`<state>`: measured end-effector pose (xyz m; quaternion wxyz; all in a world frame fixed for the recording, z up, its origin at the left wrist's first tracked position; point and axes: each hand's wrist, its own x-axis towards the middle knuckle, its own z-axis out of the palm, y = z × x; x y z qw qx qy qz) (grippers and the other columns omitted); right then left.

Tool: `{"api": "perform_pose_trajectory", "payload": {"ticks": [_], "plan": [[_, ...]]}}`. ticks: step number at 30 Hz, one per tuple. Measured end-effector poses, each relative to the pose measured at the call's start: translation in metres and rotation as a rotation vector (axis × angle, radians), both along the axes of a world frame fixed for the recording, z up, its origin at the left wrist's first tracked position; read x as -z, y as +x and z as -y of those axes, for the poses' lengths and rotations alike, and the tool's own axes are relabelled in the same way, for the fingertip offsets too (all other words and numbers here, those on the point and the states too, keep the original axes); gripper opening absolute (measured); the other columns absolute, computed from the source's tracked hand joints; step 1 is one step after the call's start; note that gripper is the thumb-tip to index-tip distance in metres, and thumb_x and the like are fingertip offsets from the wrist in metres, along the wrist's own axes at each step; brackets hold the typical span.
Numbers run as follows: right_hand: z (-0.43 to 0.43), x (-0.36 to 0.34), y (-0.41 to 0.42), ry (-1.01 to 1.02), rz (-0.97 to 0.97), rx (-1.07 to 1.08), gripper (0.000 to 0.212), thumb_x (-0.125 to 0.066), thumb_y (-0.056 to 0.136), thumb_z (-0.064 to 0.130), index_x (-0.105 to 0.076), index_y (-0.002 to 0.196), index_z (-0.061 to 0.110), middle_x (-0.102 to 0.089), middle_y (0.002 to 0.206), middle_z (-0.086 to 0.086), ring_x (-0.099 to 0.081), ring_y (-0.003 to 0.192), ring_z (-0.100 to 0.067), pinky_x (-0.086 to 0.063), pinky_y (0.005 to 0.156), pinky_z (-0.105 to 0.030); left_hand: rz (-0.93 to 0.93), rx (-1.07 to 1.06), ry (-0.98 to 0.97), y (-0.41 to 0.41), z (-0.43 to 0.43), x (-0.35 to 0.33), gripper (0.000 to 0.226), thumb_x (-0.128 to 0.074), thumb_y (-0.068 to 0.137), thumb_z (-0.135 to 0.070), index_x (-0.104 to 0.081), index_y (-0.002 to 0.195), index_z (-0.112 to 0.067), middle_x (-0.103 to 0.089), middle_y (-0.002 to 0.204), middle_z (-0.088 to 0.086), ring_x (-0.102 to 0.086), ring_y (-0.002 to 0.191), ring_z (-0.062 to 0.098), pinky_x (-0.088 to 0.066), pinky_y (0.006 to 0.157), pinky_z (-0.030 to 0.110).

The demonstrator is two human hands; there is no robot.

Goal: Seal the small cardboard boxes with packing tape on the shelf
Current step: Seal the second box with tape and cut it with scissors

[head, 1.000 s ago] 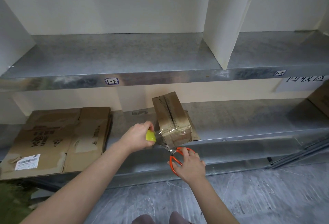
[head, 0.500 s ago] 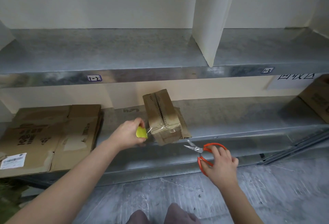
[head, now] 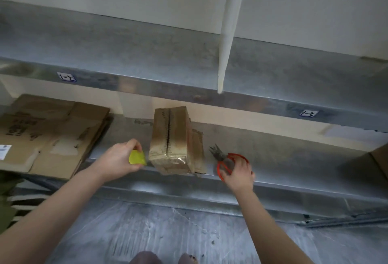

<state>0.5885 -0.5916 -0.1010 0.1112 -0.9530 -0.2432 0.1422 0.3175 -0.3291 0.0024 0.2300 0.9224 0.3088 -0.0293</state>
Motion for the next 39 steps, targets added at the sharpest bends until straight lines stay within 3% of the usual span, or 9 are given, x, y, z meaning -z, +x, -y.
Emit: {"api": "perform_pose_trajectory", "payload": {"ticks": [3,8,11,16,23,29,39], "plan": [[0.003,0.006,0.015,-0.001,-0.052,-0.064,0.068,-0.058,0.088,0.053,-0.037,0.143,0.02,-0.04,0.146,-0.006,-0.035,0.134,-0.026,-0.035,0.1,-0.041,0.006,-0.063,0.007,-0.002,0.001,0.0,0.044,-0.078,0.074,-0.044,-0.045,0.101,-0.033,-0.058,0.1,-0.008,-0.054,0.089,0.012,-0.038,0.069,0.026],[0.019,-0.011,0.001,0.082,0.055,-0.211,0.058,-0.048,0.095,0.049,-0.033,0.148,0.032,-0.033,0.155,0.005,-0.031,0.14,-0.02,-0.031,0.106,-0.04,0.028,-0.086,0.004,-0.001,0.008,0.0,0.044,-0.078,0.073,-0.042,-0.047,0.102,-0.031,-0.059,0.1,-0.006,-0.053,0.088,0.014,-0.038,0.069,0.028],[0.024,-0.032,-0.031,0.214,0.13,-0.312,0.053,-0.045,0.097,0.049,-0.038,0.147,0.033,-0.037,0.154,0.004,-0.03,0.142,-0.018,-0.029,0.113,-0.043,0.042,-0.068,-0.006,0.001,0.009,-0.001,0.044,-0.078,0.074,-0.039,-0.049,0.104,-0.028,-0.06,0.103,-0.005,-0.054,0.093,0.017,-0.039,0.073,0.029],[-0.008,-0.068,-0.106,0.399,0.203,-0.452,0.052,-0.043,0.096,0.05,-0.036,0.146,0.037,-0.038,0.152,0.008,-0.03,0.142,-0.013,-0.023,0.115,-0.037,0.093,-0.019,-0.067,0.001,0.006,0.001,0.042,-0.078,0.072,-0.039,-0.048,0.1,-0.031,-0.06,0.102,-0.005,-0.054,0.091,0.015,-0.04,0.073,0.027],[-0.066,-0.081,-0.151,0.431,0.301,-0.379,0.041,-0.061,0.091,0.032,-0.057,0.13,0.021,-0.044,0.149,-0.001,-0.035,0.141,-0.023,-0.034,0.113,-0.043,0.145,0.045,-0.155,-0.005,-0.005,0.007,0.042,-0.079,0.07,-0.042,-0.047,0.096,-0.033,-0.057,0.095,-0.01,-0.053,0.087,0.013,-0.035,0.07,0.023],[-0.074,-0.074,-0.154,0.403,0.197,-0.349,0.045,-0.054,0.097,0.035,-0.049,0.142,0.032,-0.037,0.153,-0.002,-0.028,0.145,-0.021,-0.038,0.112,-0.04,0.183,0.139,-0.144,-0.008,-0.022,0.012,0.043,-0.08,0.07,-0.041,-0.048,0.098,-0.031,-0.056,0.095,-0.011,-0.05,0.085,0.011,-0.03,0.067,0.019],[-0.065,-0.065,-0.149,0.411,0.182,-0.275,0.048,-0.06,0.095,0.023,-0.051,0.141,0.029,-0.038,0.153,0.0,-0.039,0.14,-0.02,-0.05,0.101,-0.038,0.124,0.304,-0.059,0.008,-0.029,0.017,0.038,-0.074,0.074,-0.035,-0.049,0.102,-0.028,-0.06,0.097,-0.005,-0.056,0.088,0.017,-0.038,0.068,0.027]]}}
